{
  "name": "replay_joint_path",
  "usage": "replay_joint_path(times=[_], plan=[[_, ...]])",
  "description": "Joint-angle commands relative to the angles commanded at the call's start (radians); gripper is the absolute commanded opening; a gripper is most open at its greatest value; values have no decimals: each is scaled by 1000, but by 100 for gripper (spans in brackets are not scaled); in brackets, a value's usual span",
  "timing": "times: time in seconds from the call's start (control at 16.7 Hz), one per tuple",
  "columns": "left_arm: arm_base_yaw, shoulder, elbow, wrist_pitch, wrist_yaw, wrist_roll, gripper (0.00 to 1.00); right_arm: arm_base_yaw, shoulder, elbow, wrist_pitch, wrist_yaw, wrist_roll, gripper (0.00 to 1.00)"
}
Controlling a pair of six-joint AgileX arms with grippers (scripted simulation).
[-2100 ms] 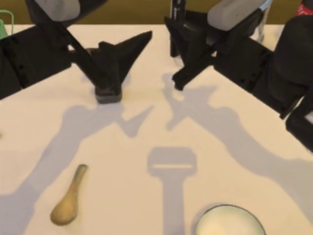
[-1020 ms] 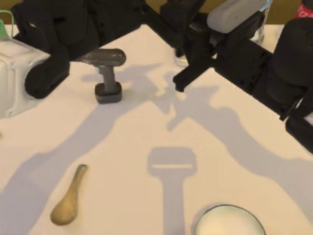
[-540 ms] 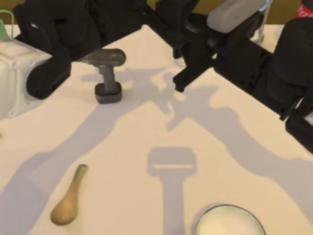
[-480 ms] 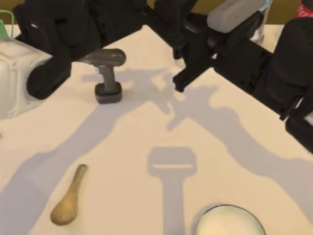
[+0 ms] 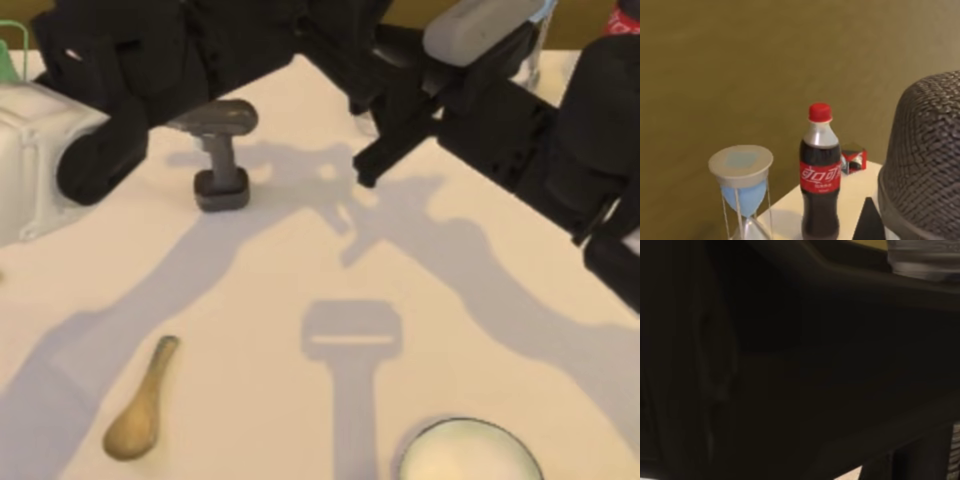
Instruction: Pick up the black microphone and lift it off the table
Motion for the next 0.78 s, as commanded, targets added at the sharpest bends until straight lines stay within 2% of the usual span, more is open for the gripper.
replay_joint_path(times=[0.36, 0.78], plan=[[0, 0, 0, 0, 0, 0, 0, 0, 0, 0, 0, 0, 0, 0], [0, 0, 0, 0, 0, 0, 0, 0, 0, 0, 0, 0, 0, 53]])
